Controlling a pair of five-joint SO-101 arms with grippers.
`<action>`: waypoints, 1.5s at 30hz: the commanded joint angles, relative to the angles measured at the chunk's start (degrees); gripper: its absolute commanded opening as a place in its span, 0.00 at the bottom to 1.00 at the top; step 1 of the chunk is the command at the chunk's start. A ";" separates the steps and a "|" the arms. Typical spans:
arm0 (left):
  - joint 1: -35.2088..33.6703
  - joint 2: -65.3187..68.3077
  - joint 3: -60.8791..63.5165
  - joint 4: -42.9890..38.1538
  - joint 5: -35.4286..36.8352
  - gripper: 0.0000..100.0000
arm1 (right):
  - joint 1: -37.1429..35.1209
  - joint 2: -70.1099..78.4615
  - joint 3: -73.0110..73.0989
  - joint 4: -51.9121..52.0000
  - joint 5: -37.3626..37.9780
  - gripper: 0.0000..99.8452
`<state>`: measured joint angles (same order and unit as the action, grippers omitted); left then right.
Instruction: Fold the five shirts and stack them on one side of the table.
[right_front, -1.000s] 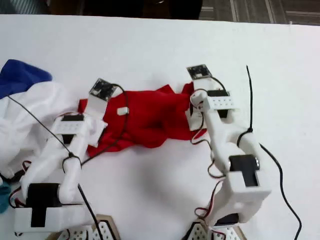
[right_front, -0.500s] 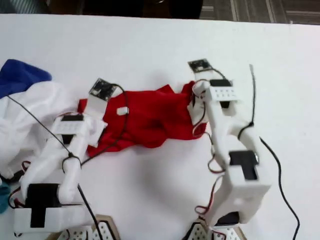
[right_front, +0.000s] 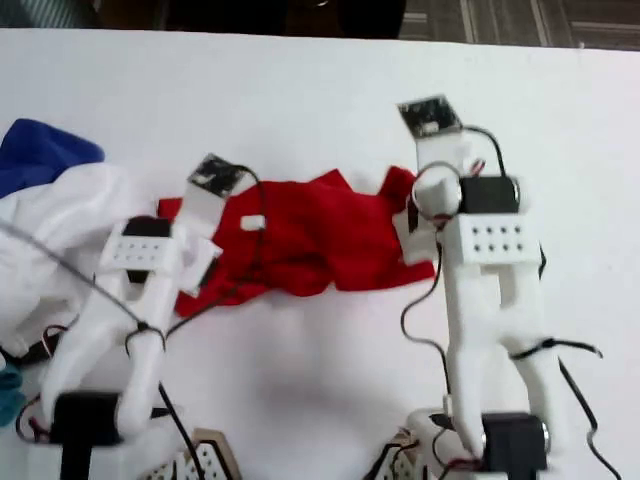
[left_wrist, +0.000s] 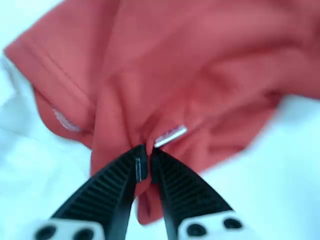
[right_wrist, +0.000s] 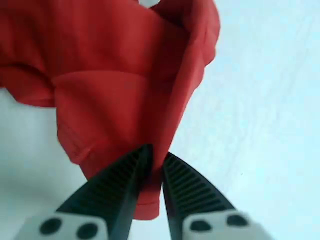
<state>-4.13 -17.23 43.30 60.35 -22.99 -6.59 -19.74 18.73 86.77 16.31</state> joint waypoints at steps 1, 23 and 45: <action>3.52 -7.30 -2.33 8.09 0.09 0.03 | 1.01 -6.29 11.34 -4.44 3.16 0.02; 3.52 -5.10 17.89 -21.10 0.62 0.03 | 8.66 -11.21 39.12 -29.23 8.00 0.32; 3.52 -4.92 17.89 -21.19 0.53 0.03 | 1.80 -25.36 35.78 -12.97 8.09 0.28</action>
<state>-1.14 -22.15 61.05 40.22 -22.99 -2.37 -38.90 56.44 71.21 23.87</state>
